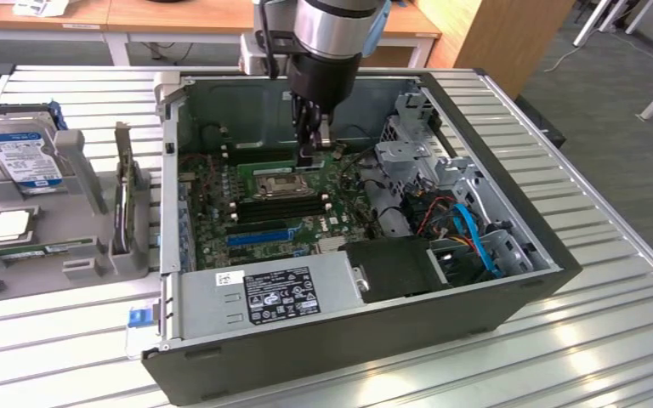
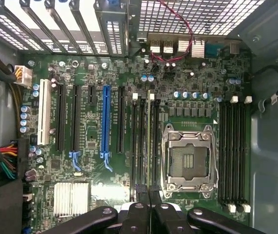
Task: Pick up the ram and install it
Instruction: 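Insert the ram into the slot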
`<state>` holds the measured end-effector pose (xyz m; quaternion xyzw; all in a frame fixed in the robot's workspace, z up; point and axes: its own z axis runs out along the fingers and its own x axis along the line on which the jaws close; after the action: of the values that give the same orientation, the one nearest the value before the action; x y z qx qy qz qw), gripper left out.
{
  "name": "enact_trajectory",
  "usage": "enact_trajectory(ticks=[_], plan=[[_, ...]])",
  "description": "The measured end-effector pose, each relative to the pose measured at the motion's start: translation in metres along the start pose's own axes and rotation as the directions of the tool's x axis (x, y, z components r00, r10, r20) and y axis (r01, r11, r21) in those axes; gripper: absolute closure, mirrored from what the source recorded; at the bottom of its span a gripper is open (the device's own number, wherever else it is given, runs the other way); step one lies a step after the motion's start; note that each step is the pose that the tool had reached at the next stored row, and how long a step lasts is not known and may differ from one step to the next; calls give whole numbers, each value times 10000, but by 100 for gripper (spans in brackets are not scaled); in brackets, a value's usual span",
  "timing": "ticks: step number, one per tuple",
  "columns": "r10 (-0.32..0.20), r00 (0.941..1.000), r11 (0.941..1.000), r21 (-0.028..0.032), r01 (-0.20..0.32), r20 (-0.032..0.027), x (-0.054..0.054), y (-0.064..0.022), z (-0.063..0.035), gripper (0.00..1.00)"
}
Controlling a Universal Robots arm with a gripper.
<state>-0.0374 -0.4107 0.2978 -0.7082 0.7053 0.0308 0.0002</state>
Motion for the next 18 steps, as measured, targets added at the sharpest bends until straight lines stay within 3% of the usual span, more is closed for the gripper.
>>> enact_trajectory(ticks=[18], plan=[[0, 10000, 10000, 0, 0, 0, 8, -7, 159, 88]])
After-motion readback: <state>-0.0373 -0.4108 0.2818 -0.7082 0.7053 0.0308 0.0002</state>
